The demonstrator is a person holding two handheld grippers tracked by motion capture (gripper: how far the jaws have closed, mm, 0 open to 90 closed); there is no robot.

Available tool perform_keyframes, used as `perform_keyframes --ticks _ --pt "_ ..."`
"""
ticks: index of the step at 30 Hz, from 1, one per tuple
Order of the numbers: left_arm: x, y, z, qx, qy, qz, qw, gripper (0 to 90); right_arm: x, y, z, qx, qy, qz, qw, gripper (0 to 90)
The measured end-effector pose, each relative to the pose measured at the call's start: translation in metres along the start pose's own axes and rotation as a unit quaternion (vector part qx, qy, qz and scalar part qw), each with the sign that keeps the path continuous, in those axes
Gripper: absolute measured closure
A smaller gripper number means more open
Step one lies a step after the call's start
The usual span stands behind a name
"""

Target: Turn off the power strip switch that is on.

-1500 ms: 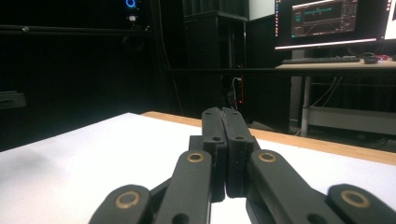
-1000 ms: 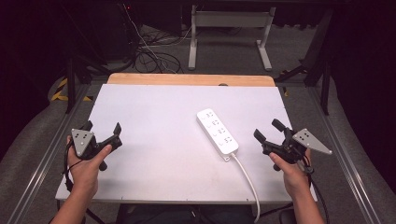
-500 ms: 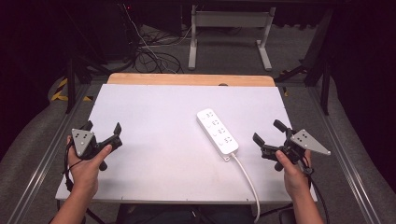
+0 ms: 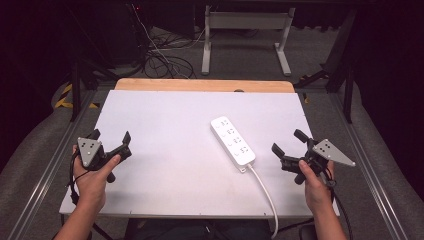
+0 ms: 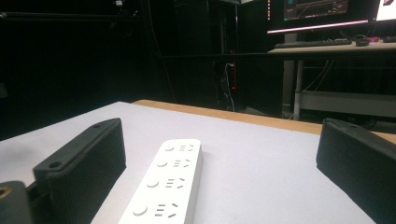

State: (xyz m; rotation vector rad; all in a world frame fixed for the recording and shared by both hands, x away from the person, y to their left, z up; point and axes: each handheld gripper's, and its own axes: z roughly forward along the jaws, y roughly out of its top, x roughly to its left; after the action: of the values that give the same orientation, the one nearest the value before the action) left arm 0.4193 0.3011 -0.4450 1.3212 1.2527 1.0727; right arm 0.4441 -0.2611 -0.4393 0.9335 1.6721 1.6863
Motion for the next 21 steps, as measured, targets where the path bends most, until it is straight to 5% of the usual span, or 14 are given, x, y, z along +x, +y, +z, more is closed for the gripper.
perform_keyframes --ticks 21 --pt "-0.0001 0.0 -0.0005 0.0 0.0 0.001 1.0 5.0 0.0006 -0.0014 0.0012 0.005 0.008 -0.001 1.0 2.3"
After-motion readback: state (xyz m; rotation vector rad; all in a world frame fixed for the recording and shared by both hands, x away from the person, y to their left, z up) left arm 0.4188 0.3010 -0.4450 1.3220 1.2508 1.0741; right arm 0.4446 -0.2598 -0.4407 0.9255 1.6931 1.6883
